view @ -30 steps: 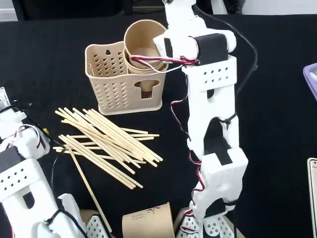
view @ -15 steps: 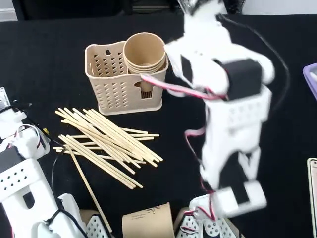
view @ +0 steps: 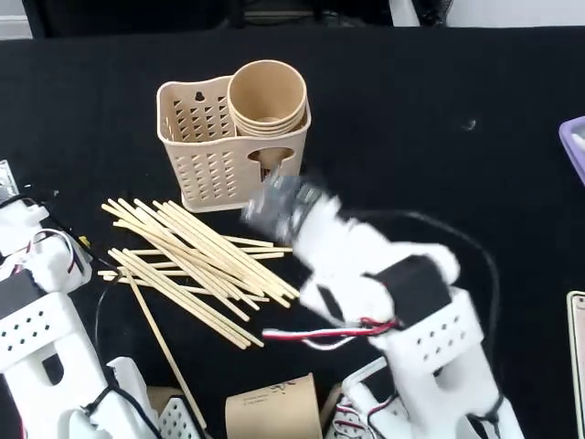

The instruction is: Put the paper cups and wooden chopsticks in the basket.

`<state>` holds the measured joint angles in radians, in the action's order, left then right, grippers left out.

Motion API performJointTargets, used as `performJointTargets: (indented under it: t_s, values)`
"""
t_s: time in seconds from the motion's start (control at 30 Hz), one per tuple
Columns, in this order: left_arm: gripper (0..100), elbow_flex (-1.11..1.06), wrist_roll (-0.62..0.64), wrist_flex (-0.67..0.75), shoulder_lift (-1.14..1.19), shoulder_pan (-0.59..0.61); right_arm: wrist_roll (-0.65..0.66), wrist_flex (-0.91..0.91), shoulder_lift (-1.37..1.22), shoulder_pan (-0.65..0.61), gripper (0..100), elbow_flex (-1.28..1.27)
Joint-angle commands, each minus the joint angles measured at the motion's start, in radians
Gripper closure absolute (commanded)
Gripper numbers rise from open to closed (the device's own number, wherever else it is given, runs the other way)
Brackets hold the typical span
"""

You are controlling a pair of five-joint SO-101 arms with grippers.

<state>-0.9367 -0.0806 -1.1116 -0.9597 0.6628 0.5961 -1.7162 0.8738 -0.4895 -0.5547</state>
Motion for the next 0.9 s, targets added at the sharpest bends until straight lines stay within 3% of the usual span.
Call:
performJointTargets:
  t_s: [0.0,0.13,0.27,0.4,0.53,0.87]
  values:
    - [79,0.010,0.011,0.015,-0.020,-0.001,0.358,-0.037,0.045,-0.015,83.9,-0.136]
    - [79,0.013,0.011,0.015,-0.020,-0.001,0.583,-0.038,0.042,-0.037,83.8,-0.271]
    - [79,0.013,0.011,0.015,-0.020,0.001,0.687,-0.037,0.042,-0.117,83.8,-0.394]
    - [79,0.018,0.034,0.015,-0.011,0.007,0.704,-0.006,0.041,-0.172,83.3,-0.429]
    - [79,0.018,0.063,0.031,-0.011,0.015,0.703,-0.002,0.041,-0.219,76.0,-0.437]
    - [79,0.016,0.109,0.137,-0.009,0.174,0.704,0.000,0.042,-0.483,74.3,-0.444]
